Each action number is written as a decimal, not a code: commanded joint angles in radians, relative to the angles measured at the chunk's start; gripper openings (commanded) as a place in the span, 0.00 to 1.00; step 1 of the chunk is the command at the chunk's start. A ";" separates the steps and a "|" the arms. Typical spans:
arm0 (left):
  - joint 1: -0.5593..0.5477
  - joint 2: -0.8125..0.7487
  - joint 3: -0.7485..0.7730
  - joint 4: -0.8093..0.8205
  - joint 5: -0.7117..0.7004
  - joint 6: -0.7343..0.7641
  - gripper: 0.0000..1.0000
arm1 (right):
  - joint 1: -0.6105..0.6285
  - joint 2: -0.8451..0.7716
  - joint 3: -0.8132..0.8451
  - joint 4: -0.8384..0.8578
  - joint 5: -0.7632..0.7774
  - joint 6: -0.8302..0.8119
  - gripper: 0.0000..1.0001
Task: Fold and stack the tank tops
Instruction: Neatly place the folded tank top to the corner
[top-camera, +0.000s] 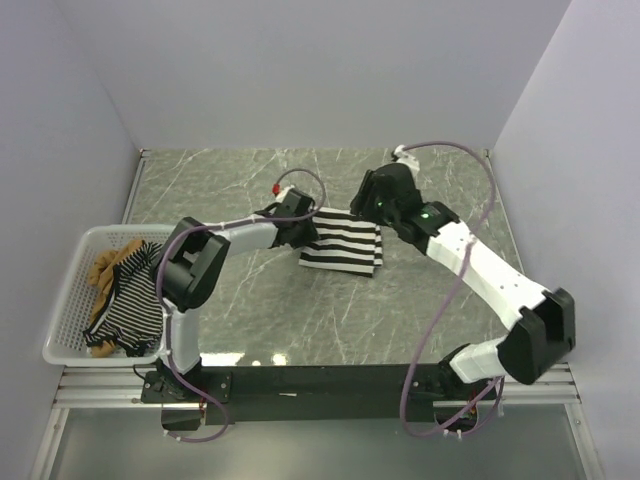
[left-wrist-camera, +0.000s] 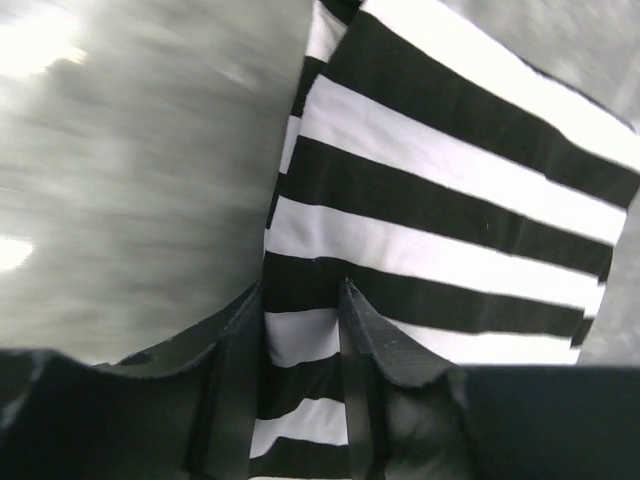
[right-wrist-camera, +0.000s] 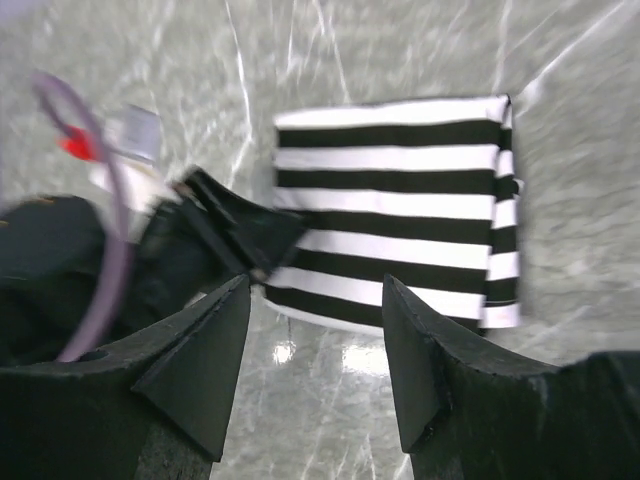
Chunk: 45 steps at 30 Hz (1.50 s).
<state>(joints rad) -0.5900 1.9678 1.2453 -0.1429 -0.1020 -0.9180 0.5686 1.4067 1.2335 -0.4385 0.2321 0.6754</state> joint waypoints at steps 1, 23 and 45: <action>-0.068 0.048 0.037 -0.020 -0.008 -0.064 0.39 | -0.042 -0.101 -0.014 -0.052 0.030 -0.039 0.63; -0.381 0.505 0.674 -0.178 -0.013 -0.093 0.33 | -0.147 -0.495 -0.031 -0.201 0.053 -0.137 0.65; -0.470 0.735 0.933 0.166 0.179 -0.185 0.39 | -0.150 -0.566 -0.065 -0.244 0.069 -0.155 0.66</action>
<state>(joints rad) -1.0370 2.6835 2.2200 -0.0223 0.0193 -1.0824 0.4271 0.8688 1.1702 -0.6781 0.2741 0.5373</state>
